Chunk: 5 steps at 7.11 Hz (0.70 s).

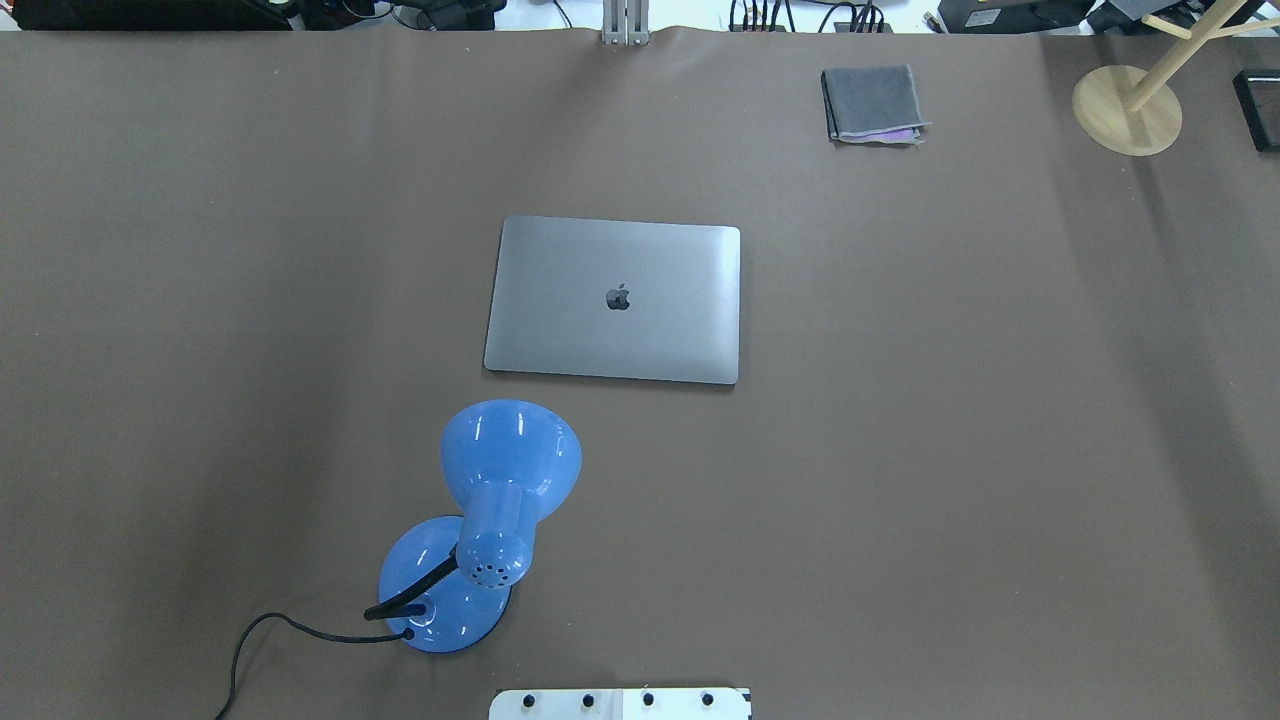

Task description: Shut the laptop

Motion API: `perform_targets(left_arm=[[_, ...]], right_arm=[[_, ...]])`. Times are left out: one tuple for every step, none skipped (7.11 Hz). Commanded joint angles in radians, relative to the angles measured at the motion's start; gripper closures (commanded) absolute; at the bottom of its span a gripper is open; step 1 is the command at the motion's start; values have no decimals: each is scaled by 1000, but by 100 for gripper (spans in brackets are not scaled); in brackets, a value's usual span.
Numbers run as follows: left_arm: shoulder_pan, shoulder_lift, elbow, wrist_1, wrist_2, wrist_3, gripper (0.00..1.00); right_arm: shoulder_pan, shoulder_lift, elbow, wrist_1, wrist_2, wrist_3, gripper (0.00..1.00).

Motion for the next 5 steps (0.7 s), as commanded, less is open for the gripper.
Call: perform_targets(left_arm=[[0,0,5,-9,-1,0,1],[0,2,2,-13,-1,0,1],[-3,0,-7,-11,0,0,1],[0,0,-9,-9,2,0,1],[0,2,-9,-9,3,0,1]], right_arm=[[0,-6,6,-5,42,0,0],[0,-7,4,-3,42,0,0],[0,-7,7,-6,42,0,0],[0,-7,7,-12,42,4,0],[2,-29,30,-9,36,5,0]])
